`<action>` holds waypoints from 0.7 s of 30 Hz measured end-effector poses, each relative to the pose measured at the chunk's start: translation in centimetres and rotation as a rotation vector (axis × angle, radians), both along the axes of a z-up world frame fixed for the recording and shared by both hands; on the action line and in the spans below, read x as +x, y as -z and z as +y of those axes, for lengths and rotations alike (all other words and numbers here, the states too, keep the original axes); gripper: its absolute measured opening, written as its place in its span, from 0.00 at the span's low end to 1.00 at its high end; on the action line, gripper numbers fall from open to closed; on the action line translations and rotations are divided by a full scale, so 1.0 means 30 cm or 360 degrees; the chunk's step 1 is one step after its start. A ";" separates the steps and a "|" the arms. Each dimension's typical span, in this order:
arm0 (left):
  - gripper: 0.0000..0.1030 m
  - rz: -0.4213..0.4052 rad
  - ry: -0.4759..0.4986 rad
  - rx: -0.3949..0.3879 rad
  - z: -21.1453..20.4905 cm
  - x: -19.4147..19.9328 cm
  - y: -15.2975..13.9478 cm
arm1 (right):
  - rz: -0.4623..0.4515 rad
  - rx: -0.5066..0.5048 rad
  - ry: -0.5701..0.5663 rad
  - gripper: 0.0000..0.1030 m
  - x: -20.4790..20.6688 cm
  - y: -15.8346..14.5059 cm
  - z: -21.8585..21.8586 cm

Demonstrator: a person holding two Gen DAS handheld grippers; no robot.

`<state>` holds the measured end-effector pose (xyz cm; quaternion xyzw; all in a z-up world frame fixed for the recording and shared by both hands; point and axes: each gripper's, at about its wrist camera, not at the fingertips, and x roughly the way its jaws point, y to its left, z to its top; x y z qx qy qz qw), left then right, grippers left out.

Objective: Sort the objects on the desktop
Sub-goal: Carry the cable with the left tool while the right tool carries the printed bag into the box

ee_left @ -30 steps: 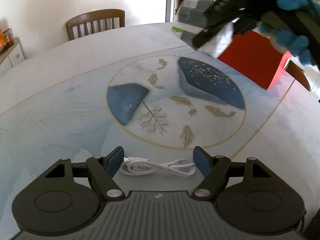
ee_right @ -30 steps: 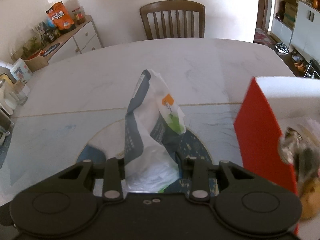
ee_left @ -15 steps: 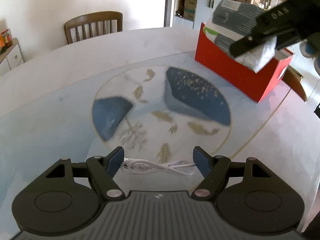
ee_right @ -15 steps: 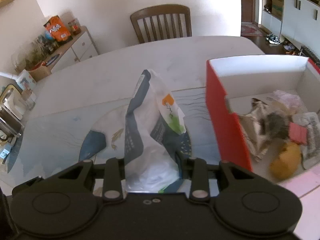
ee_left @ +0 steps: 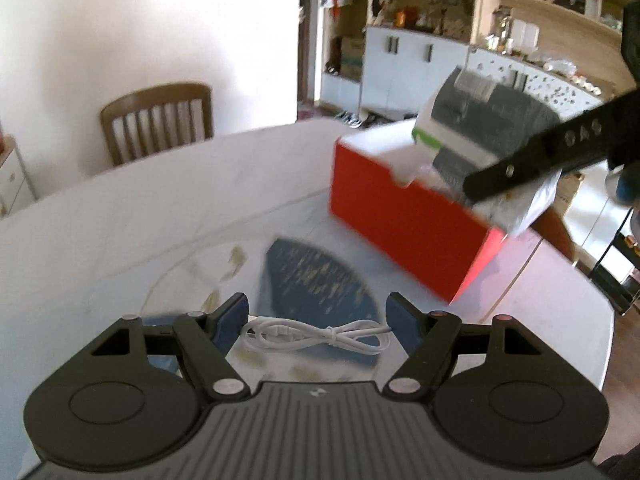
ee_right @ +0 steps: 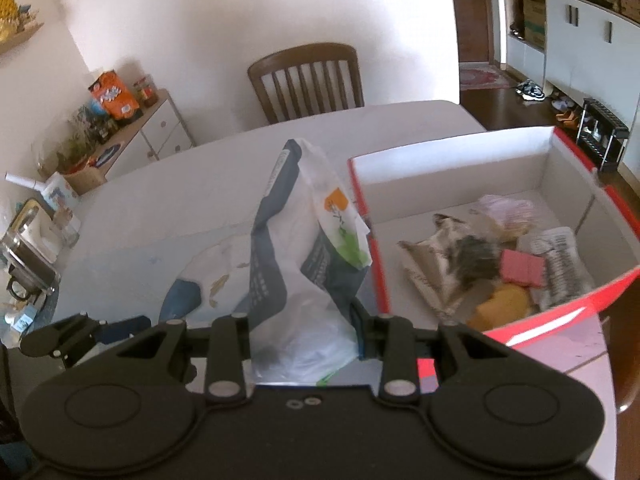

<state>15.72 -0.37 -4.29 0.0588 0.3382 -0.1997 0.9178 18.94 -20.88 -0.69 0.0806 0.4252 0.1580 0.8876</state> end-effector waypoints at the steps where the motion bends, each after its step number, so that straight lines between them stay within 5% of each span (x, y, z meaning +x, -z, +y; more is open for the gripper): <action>1: 0.73 -0.0016 0.0012 -0.0006 -0.019 0.004 -0.016 | -0.0006 0.0006 0.0010 0.33 -0.003 -0.005 -0.017; 21: 0.73 -0.0168 0.0230 -0.0056 -0.429 0.125 -0.155 | -0.0037 0.0035 0.0156 0.33 0.029 -0.017 -0.361</action>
